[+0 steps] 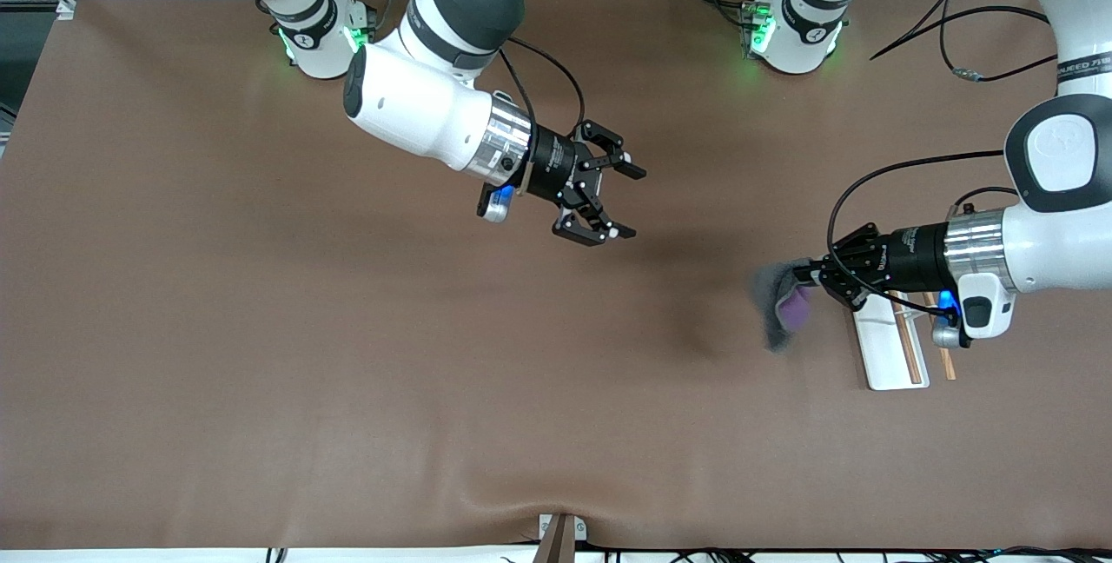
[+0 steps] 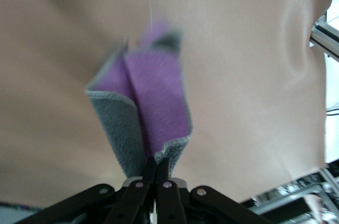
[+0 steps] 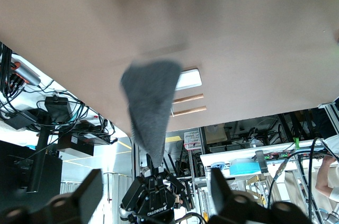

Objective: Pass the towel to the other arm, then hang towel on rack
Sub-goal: 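Carry the towel with the left gripper over the wooden dowel rack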

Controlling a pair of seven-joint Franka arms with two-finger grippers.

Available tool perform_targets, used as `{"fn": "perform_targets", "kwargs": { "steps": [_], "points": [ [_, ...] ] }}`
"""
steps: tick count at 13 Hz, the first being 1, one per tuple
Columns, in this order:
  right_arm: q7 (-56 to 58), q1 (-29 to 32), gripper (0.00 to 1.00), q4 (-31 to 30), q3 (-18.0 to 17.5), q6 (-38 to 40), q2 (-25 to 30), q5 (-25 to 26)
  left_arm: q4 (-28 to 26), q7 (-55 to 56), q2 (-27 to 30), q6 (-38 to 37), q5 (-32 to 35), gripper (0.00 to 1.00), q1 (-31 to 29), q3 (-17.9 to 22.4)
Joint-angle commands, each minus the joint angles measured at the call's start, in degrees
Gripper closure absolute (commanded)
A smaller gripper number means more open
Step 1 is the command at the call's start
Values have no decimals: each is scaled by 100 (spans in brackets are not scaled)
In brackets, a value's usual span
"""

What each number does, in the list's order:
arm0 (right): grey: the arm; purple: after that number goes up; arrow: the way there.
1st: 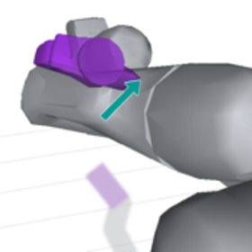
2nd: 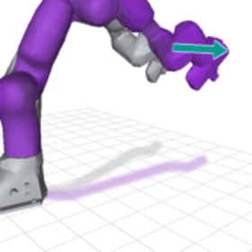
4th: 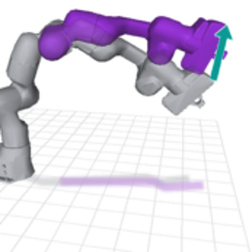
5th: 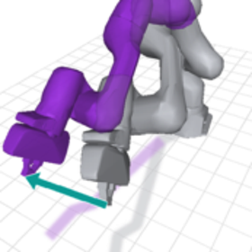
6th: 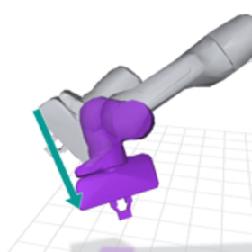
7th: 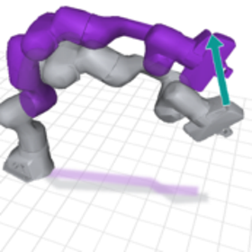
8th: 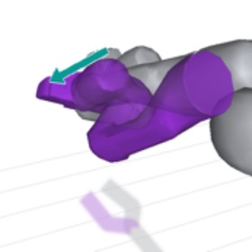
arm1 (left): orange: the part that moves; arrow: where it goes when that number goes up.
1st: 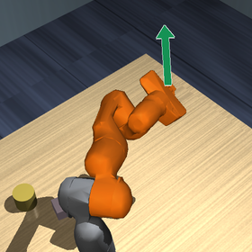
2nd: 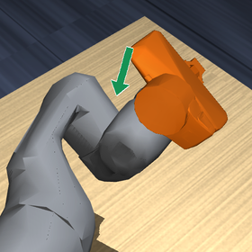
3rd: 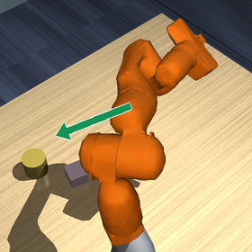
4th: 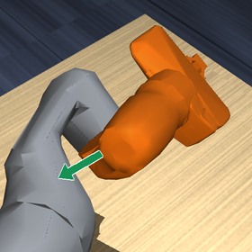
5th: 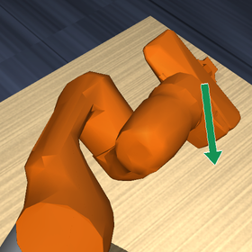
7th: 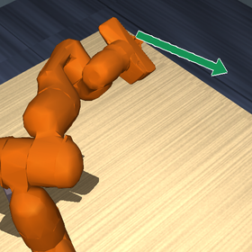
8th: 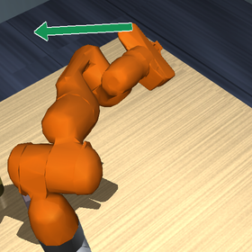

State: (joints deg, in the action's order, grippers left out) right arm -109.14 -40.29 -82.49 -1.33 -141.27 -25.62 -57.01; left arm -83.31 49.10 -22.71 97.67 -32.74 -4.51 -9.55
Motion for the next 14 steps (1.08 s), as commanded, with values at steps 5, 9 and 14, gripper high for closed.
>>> {"fn": "perform_targets", "kwargs": {
  "steps": [5,9,14],
  "points": [
    [-90,451,0,110,37,1547,399,1268,-9,-2375,-163,-82,1234,100,-550,-29],
    [189,487,0,110,28,2584,760,3061,17,-3168,-260,-82,1648,100,-823,-29],
    [2384,794,0,110,45,4174,1006,3326,26,-4669,-426,-82,1640,100,-1262,-38]
  ]
}}
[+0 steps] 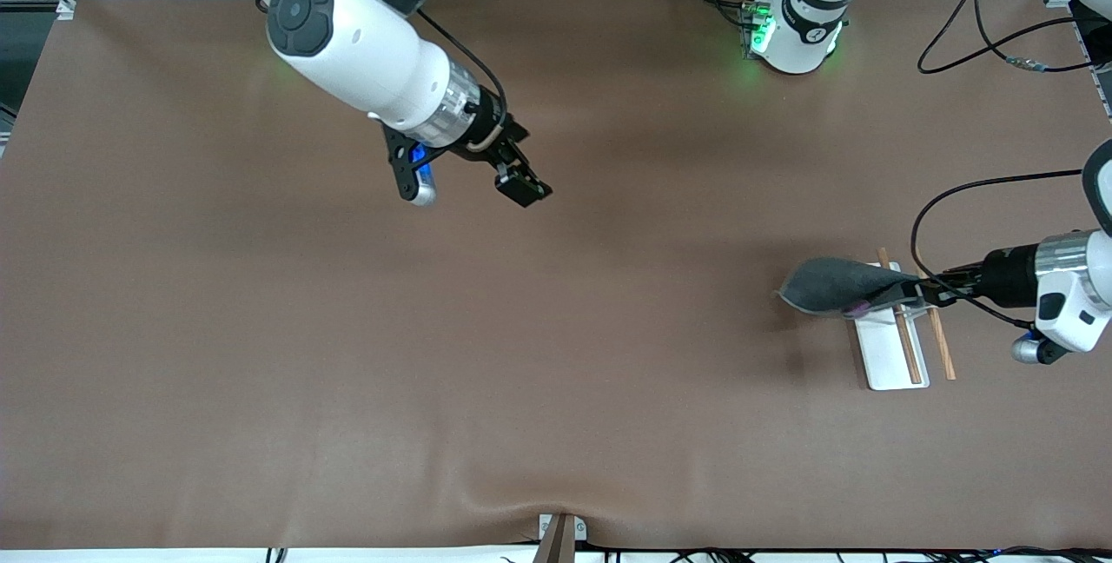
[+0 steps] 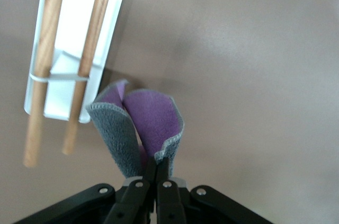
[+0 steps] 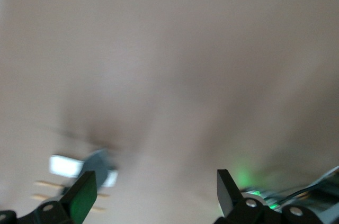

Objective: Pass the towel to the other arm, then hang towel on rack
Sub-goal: 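Carry the towel with the left gripper over the wooden dowel rack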

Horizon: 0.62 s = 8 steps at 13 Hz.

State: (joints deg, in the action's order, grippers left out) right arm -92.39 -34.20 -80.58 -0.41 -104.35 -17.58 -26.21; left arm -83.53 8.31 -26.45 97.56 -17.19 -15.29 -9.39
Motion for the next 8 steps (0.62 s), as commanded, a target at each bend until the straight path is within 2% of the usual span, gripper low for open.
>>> {"fn": "perform_targets", "kwargs": {
  "steps": [1,4,6,8],
  "points": [
    [1227,264,0,-81,-56,782,263,483,47,-907,-62,-71,58,100,-211,-54],
    [2503,554,0,-81,-47,1600,352,880,56,-1453,-79,-62,102,100,-272,-45],
    [3145,730,0,-98,-56,1751,623,1292,47,-1900,-149,-71,102,100,-517,-45],
    [3795,967,0,-90,-47,1970,659,1364,38,-2603,-211,-62,102,100,-772,-45]
  ]
}}
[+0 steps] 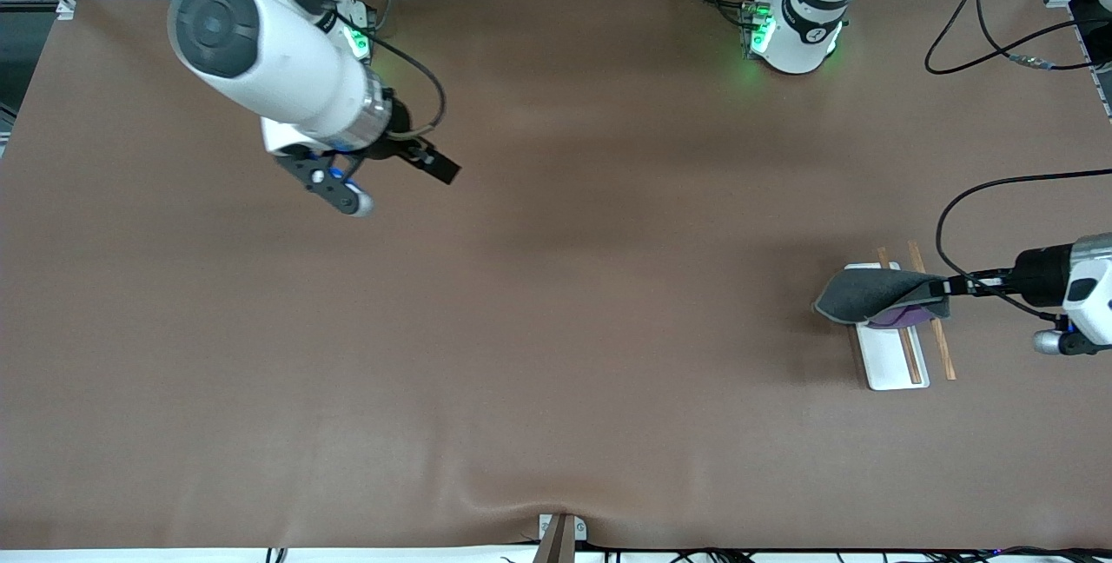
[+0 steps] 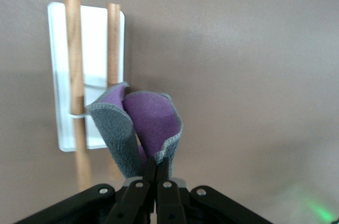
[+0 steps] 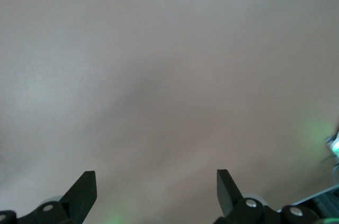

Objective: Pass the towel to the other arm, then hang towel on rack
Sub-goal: 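Carry the towel with the left gripper over the wooden dowel rack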

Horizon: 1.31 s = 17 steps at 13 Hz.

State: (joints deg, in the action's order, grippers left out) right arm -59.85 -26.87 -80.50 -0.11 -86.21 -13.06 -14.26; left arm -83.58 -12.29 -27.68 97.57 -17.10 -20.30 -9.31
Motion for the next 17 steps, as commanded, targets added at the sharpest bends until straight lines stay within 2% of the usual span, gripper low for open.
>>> {"fn": "perform_targets", "kwargs": {
  "steps": [1,4,12,15,17],
  "points": [
    [927,374,0,-98,-77,192,269,213,44,-746,-132,-71,93,100,-386,-53],
    [2499,953,0,-106,-86,516,366,468,44,-906,-228,-71,84,100,-571,-53],
    [6008,2290,0,-115,-86,579,445,1109,35,-1855,-316,-212,-21,100,-1178,-62],
    [6196,2520,0,-80,-77,570,445,1469,44,-1891,-422,-203,-170,100,-1239,-62],
    [6196,2546,0,-106,-94,518,689,1557,61,-1891,-475,-185,-171,100,-1248,-62]
  ]
}}
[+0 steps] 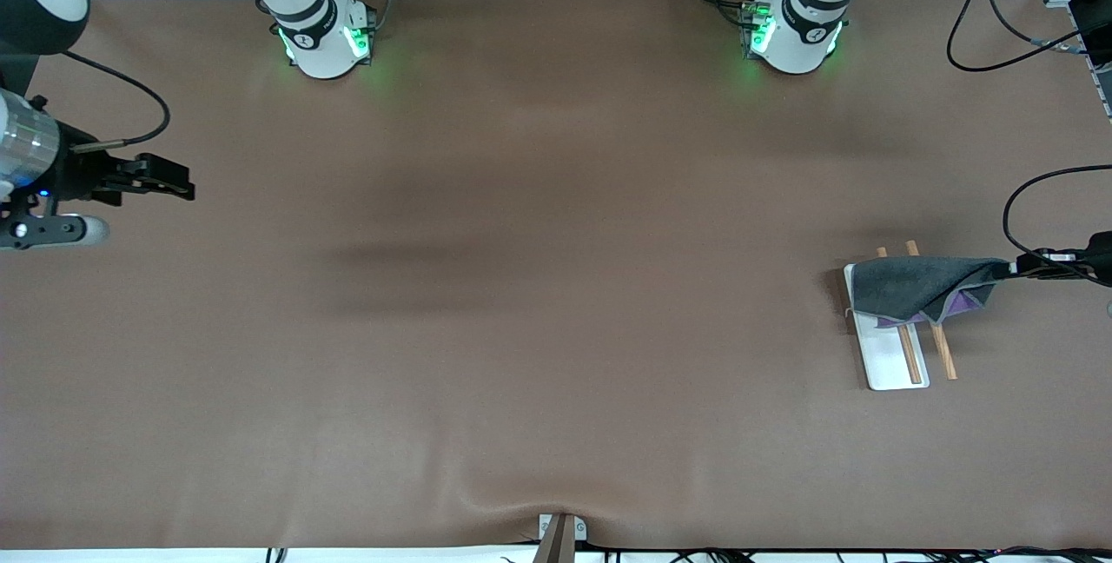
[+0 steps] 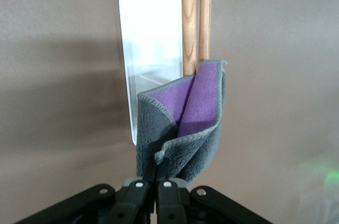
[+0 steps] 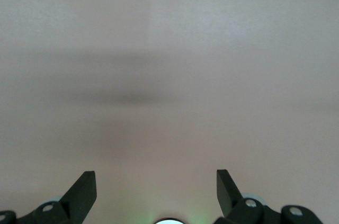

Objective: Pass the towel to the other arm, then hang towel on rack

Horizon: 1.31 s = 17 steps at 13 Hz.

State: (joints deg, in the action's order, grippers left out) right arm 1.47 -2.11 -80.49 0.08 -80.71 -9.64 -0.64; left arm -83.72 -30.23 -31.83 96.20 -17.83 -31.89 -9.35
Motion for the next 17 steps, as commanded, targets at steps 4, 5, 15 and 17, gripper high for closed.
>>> {"fn": "perform_targets", "kwargs": {
  "steps": [4,5,15,17],
  "points": [
    [186,290,0,-484,-122,-189,550,187,75,-88,-96,-40,-97,100,-98,-58],
    [379,378,0,-633,-113,-295,612,161,84,-45,-96,-40,-89,93,-89,-58],
    [645,765,0,-1311,-131,-700,955,-15,110,236,36,-83,8,0,25,-128],
    [609,739,0,-1311,-148,-709,955,-59,119,350,176,-101,69,0,104,-129]
  ]
}}
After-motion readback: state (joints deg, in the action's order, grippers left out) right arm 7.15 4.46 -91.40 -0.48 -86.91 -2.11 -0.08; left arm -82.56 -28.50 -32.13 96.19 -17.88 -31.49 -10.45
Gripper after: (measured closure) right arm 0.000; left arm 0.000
